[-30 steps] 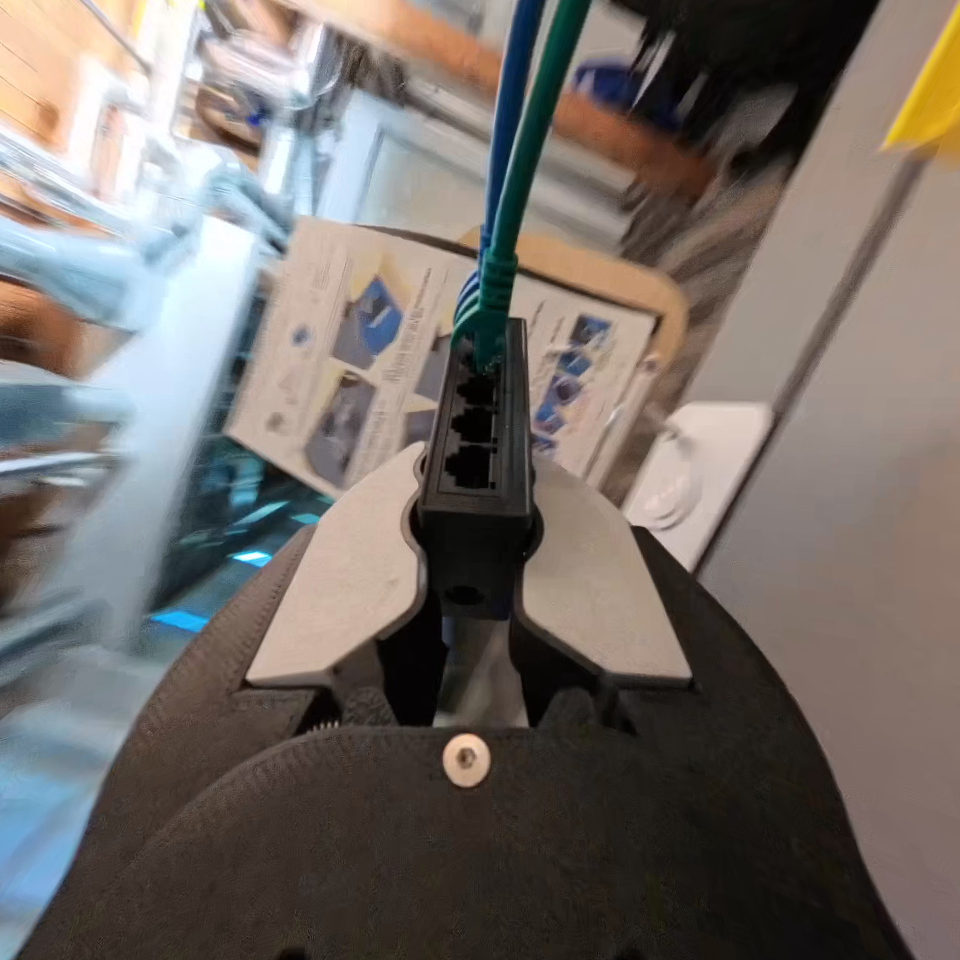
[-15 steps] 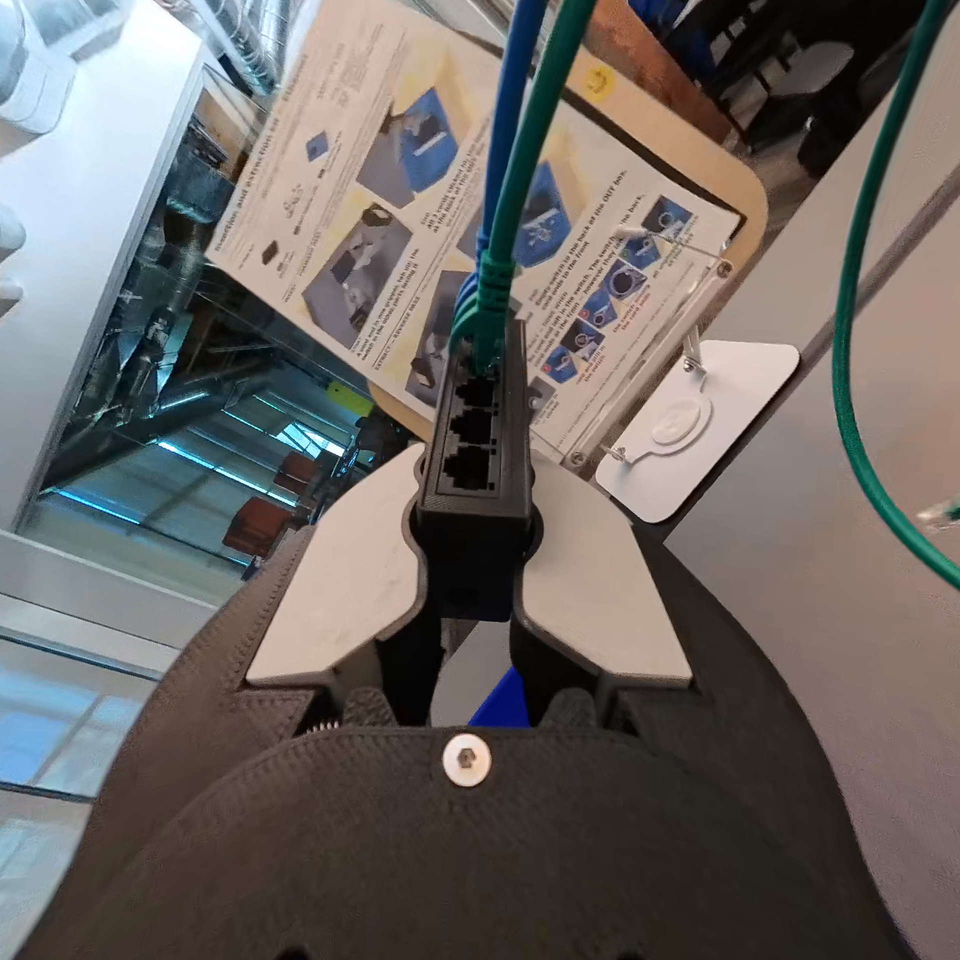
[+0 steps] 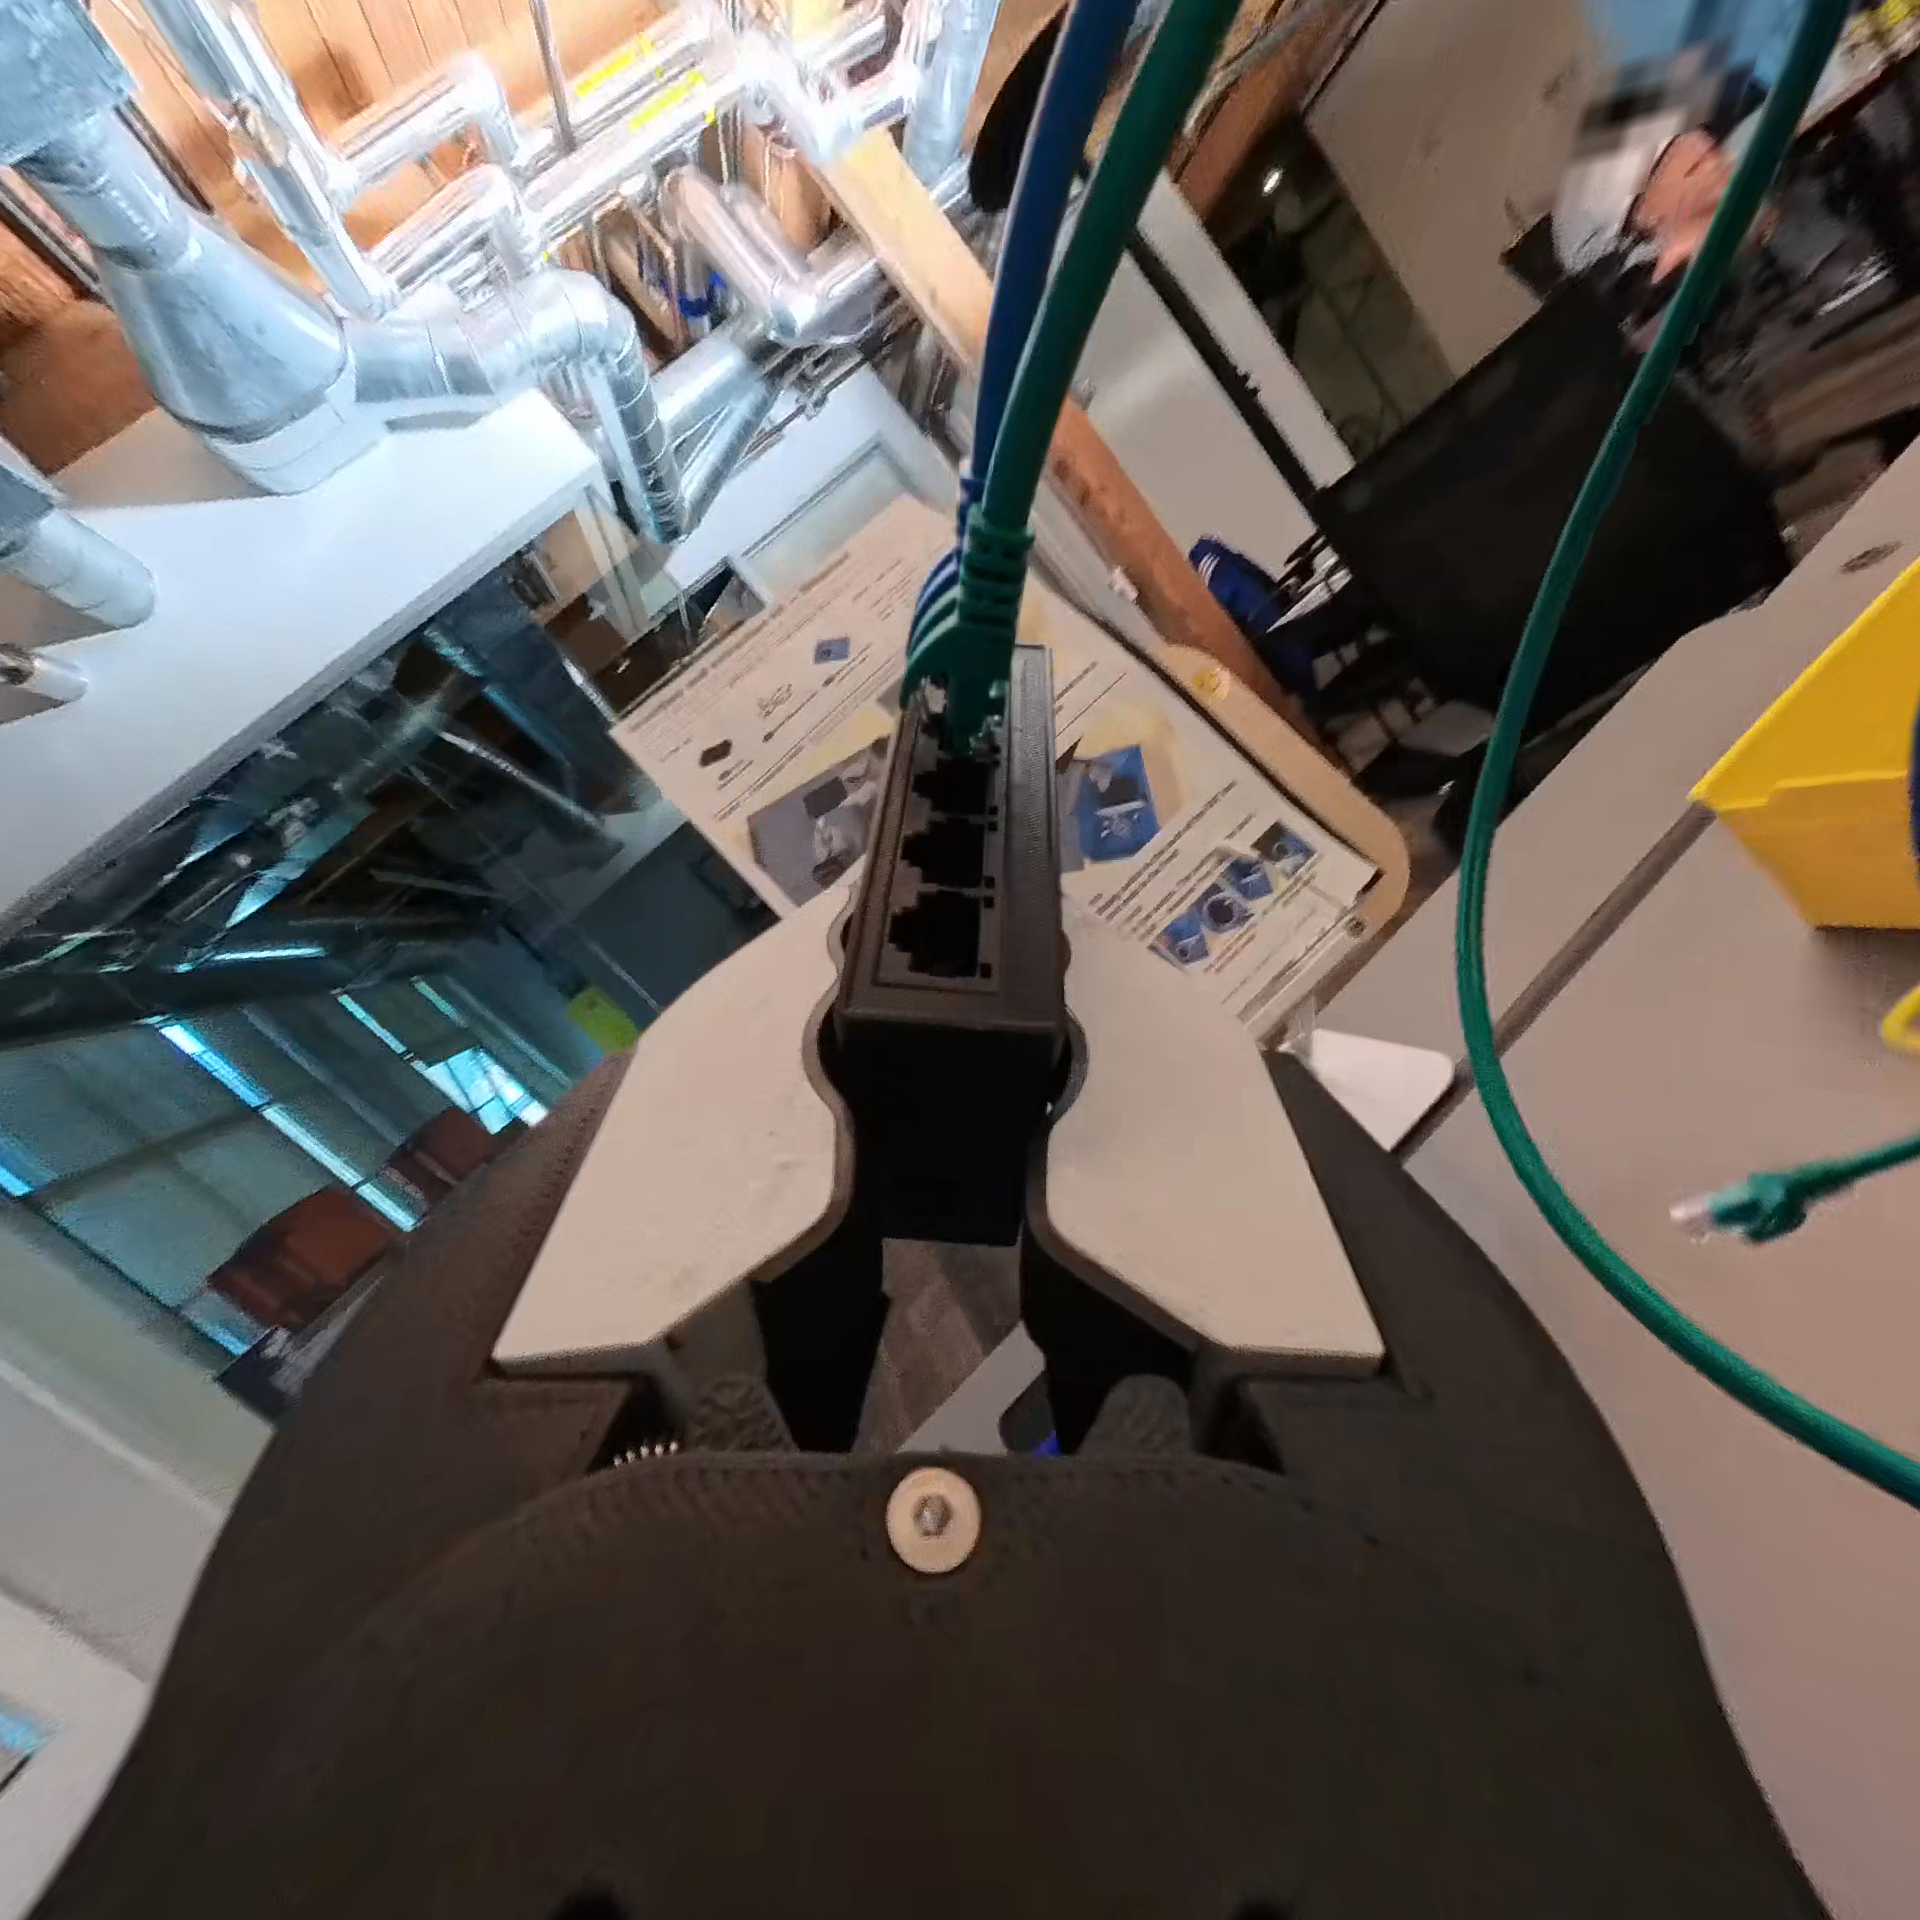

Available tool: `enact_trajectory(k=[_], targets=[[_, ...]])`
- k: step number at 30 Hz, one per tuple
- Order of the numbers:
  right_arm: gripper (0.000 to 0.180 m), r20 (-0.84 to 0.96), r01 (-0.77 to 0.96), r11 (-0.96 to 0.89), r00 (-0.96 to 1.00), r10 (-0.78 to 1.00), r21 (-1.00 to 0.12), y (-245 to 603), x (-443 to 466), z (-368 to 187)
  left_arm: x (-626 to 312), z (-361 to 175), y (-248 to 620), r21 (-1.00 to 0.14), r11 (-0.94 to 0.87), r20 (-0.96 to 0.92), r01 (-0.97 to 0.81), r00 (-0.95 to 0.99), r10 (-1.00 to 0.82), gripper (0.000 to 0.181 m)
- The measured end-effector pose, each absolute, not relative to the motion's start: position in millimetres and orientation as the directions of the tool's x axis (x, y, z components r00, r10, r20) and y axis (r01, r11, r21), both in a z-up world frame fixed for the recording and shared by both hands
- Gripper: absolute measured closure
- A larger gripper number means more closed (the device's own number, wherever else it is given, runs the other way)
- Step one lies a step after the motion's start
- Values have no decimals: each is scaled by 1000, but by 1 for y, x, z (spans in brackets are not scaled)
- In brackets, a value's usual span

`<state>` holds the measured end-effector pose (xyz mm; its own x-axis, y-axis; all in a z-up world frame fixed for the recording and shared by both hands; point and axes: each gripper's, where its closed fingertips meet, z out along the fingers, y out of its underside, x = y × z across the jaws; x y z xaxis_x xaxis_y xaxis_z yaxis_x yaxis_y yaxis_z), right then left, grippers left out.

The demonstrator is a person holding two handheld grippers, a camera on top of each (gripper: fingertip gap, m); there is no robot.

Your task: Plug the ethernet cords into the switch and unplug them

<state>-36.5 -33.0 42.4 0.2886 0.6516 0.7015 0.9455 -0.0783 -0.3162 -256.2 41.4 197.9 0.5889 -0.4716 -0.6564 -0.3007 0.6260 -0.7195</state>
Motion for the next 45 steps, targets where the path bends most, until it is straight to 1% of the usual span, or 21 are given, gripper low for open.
enact_trajectory(k=[3,5,6,8,10,12,15,16,18,20,23,25,28,31,33,35,37,38,40,42,45], targets=[[165,608,852,-89,438,662,-516,-20,-49,14,-254,197,36,-712,631,-670,-308,568,-478,152],[165,569,800,-85,493,658,-594,-14,-55,-3,-252,194,40,-707,627,-678,-326,565,-470,152],[165,553,784,-85,504,663,-614,-12,-58,-13,-251,193,41,-707,628,-679,-327,563,-471,152],[165,562,797,-104,505,655,-595,-7,-55,-35,-249,192,42,-708,627,-678,-324,560,-476,152],[165,597,849,-127,459,658,-512,-4,-49,-63,-250,195,42,-709,634,-671,-310,571,-472,152],[165,590,872,-153,434,681,-465,-3,-50,-89,-252,201,36,-721,640,-649,-264,579,-493,152],[165,590,888,-194,427,685,-417,1,-50,-107,-259,207,31,-738,638,-621,-219,590,-516,152],[164,581,880,-191,436,688,-435,2,-53,-105,-261,207,31,-736,637,-626,-228,589,-511,152],[165,538,837,-191,487,688,-512,3,-61,-98,-265,208,33,-729,639,-632,-247,602,-488,152],[165,532,815,-195,516,672,-545,5,-61,-92,-269,209,33,-737,633,-620,-237,609,-494,152],[163,557,799,-127,514,652,-588,3,-67,-79,-270,206,34,-752,615,-615,-238,591,-523,152],[160,602,801,-76,506,618,-594,-1,-70,-63,-267,200,36,-751,608,-627,-259,570,-531,152],[154,617,789,-34,506,603,-613,-12,-77,-37,-261,194,42,-761,590,-623,-268,554,-552,153],[147,663,807,-52,518,541,-588,-18,-66,-10,-257,190,48,-770,578,-617,-270,547,-566,152],[141,662,792,-69,552,507,-607,-25,-57,7,-255,189,49,-777,574,-608,-259,545,-577,153],[131,672,783,-123,592,444,-609,-31,-39,24,-255,189,50,-786,567,-597,-248,544,-589,153],[131,680,762,-152,635,366,-630,-46,-25,41,-256,188,52,-792,557,-590,-252,551,-590,153],[134,670,744,-132,652,353,-655,-59,-28,47,-256,187,53,-794,552,-589,-255,550,-592,153],[137,606,679,-53,686,404,-733,-92,-56,46,-255,186,54,-793,549,-591,-263,549,-591,152],[135,517,614,-25,686,511,-789,-127,-100,23,-254,185,55,-794,545,-592,-270,550,-589,153],[131,465,622,-46,629,623,-781,-163,-162,-37,-250,185,54,-791,546,-597,-277,544,-590,152]])
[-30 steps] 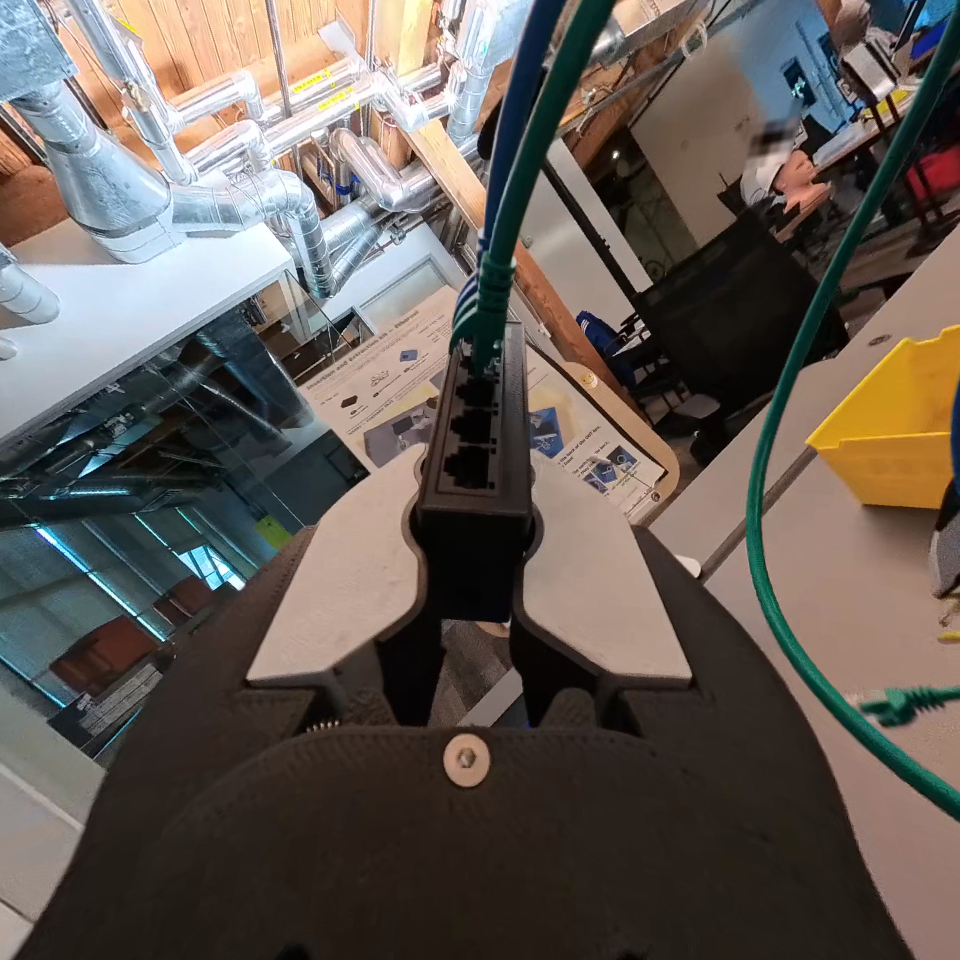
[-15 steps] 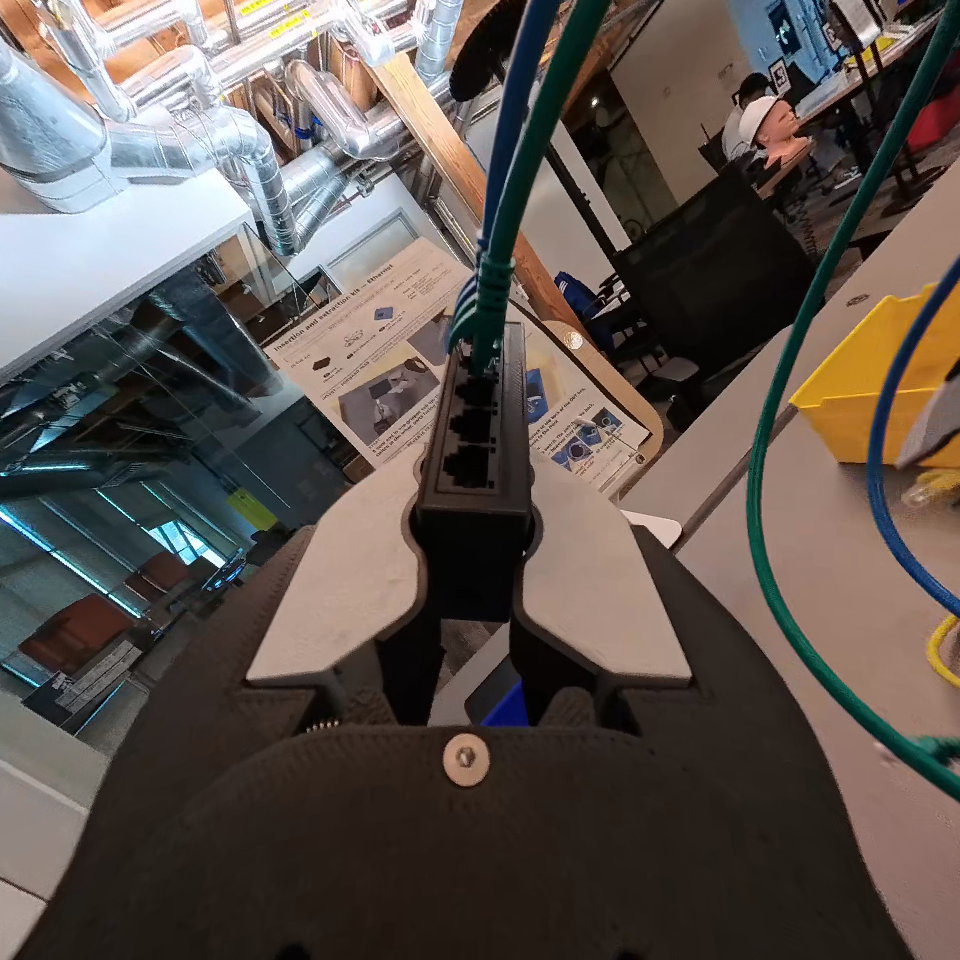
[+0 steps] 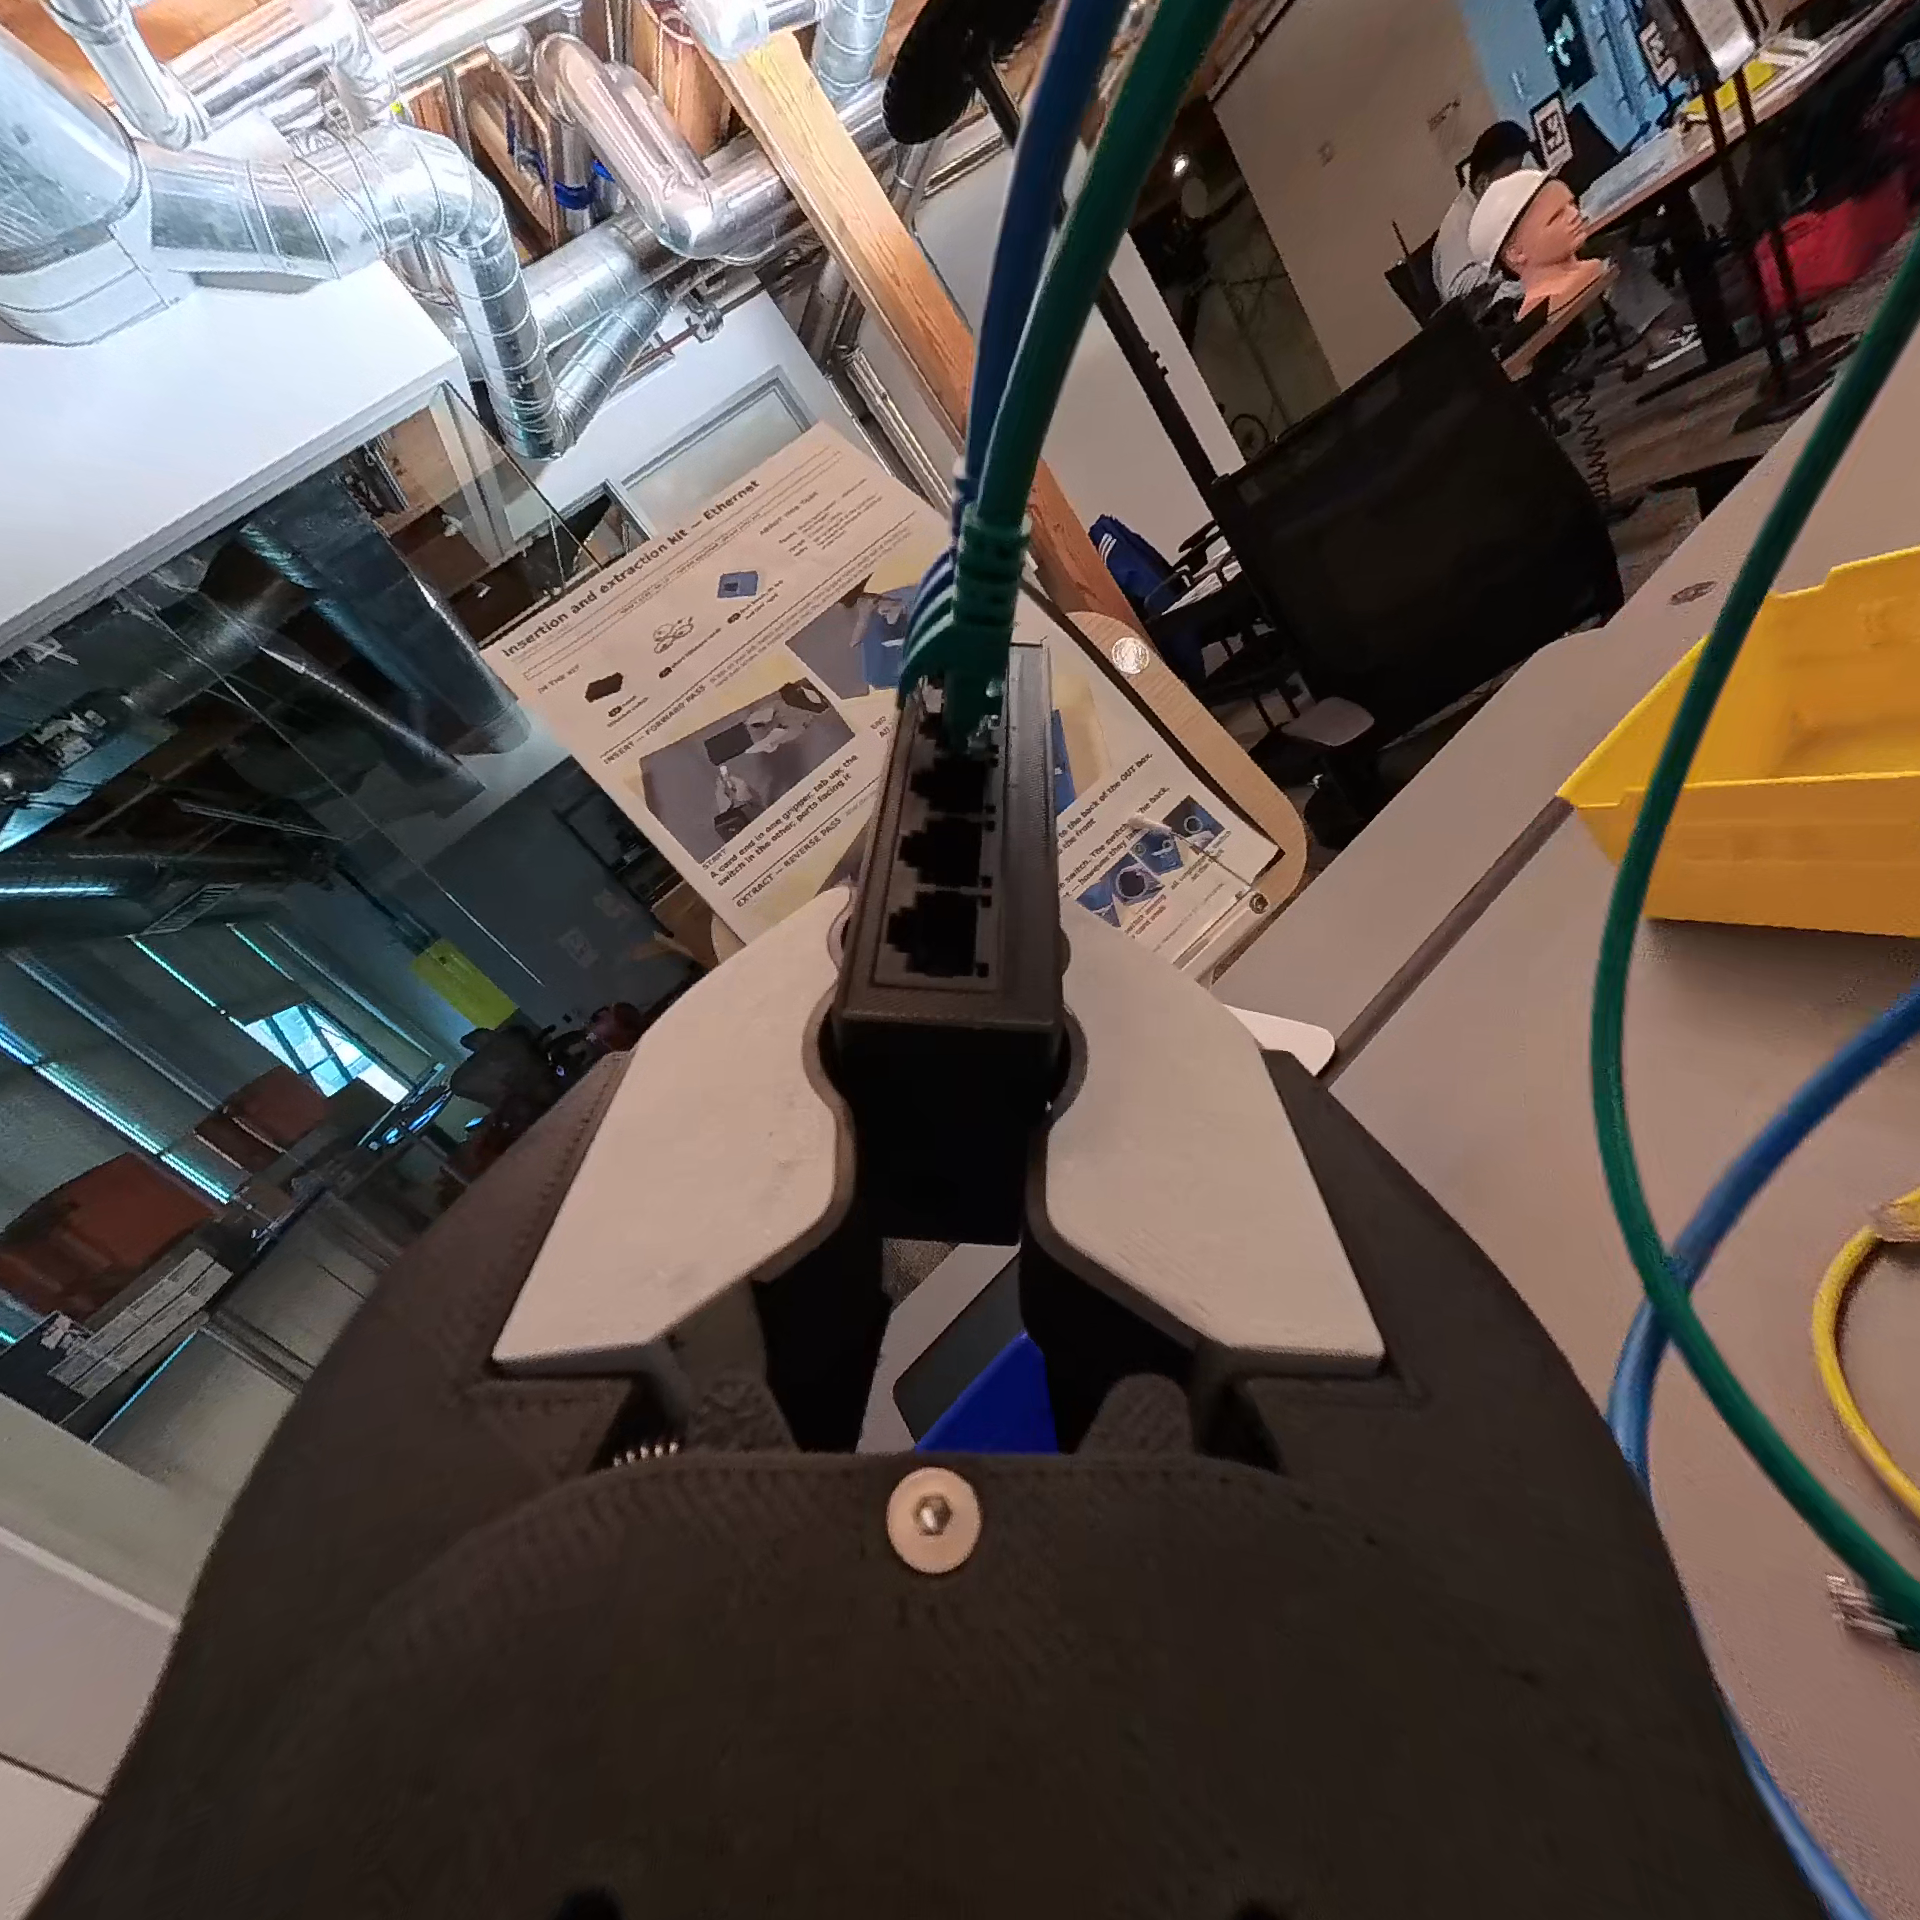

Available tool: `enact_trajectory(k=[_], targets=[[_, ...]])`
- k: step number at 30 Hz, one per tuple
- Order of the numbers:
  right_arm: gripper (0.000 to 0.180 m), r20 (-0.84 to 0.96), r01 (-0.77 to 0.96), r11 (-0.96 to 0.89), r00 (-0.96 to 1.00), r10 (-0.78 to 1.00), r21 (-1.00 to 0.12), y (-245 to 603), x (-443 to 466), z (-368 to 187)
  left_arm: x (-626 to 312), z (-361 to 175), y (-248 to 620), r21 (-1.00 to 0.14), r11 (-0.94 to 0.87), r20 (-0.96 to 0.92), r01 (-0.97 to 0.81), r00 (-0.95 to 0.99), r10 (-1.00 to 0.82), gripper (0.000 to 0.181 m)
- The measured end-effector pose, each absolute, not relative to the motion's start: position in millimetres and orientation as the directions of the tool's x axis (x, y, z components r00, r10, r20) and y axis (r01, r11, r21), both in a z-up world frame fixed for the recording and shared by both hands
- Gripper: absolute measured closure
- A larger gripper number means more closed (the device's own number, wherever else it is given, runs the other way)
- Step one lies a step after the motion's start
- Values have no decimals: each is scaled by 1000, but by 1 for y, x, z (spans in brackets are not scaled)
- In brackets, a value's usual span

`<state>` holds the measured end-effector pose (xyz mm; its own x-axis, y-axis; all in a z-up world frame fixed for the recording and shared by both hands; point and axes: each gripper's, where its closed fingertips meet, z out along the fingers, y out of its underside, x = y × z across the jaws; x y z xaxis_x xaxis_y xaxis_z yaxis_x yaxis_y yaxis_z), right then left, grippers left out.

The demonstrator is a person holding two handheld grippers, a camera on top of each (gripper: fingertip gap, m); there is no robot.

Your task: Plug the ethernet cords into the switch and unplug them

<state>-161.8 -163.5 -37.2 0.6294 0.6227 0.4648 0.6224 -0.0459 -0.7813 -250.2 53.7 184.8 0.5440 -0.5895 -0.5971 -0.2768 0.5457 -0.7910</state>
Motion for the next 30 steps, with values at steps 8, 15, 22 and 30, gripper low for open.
enact_trajectory(k=[8,15,22,30], targets=[[119,519,711,-170,634,573,-682,-138,-193,-111,-249,185,53,-781,547,-611,-301,549,-570,153],[116,549,715,-202,658,515,-669,-135,-169,-118,-270,192,60,-799,531,-579,-284,604,-548,153],[101,526,718,-258,664,532,-646,-129,-166,-124,-293,200,62,-822,516,-530,-241,656,-538,152],[119,464,615,-90,676,573,-784,-111,-177,-89,-315,207,56,-845,513,-471,-154,668,-576,153]])
